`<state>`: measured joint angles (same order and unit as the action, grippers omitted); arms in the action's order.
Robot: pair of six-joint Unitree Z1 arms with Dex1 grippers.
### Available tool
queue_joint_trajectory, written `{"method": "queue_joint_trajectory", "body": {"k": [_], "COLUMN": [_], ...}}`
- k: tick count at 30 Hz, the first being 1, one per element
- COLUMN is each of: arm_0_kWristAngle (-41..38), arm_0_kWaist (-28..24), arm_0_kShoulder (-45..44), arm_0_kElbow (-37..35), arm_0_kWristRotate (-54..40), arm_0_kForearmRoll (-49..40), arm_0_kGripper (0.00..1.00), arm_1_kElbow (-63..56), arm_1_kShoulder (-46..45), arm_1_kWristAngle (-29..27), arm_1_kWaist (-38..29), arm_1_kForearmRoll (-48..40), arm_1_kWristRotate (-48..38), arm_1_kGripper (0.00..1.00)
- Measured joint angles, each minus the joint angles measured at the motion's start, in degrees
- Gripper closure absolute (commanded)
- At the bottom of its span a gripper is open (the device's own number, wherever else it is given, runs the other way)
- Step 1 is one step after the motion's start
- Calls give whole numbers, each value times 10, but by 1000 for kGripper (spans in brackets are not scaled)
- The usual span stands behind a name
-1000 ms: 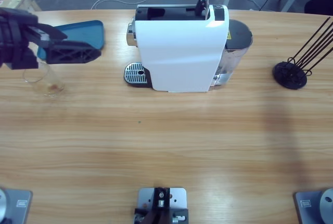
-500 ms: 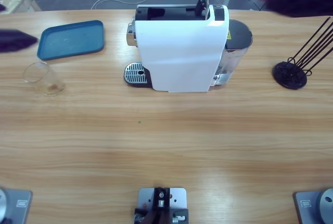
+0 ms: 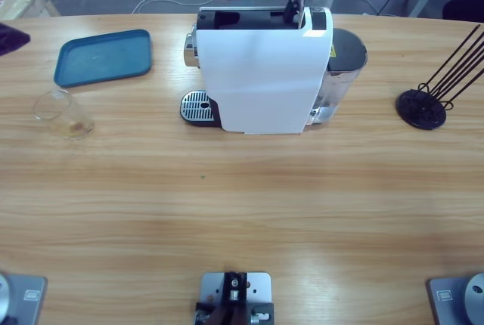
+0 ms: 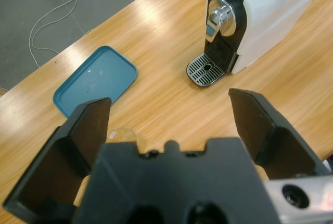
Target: Pour coffee
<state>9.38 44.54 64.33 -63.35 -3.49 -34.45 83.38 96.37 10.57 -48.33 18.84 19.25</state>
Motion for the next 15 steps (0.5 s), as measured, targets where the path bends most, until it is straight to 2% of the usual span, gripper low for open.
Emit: {"method": "queue_joint_trajectory", "body": {"k": [6, 15], "arm_0_kWristAngle": [0, 0], "arm_0_kWaist": [0, 0], "arm_0_kShoulder": [0, 0], "arm_0_kElbow": [7, 9], "arm_0_kWristRotate": [2, 11], "arm_0_kForearmRoll": [2, 12], "arm_0_kGripper": [23, 0], "arm_1_kElbow": [26, 34], "arm_1_kShoulder": [56, 84], "arm_1_kWristAngle": [-29, -83], "arm_1_kWaist": [0, 18], "arm_1_kForearmRoll": [4, 4], "arm_1_kWristRotate": [22, 35], "arm_1_kGripper": [1000, 1000]}}
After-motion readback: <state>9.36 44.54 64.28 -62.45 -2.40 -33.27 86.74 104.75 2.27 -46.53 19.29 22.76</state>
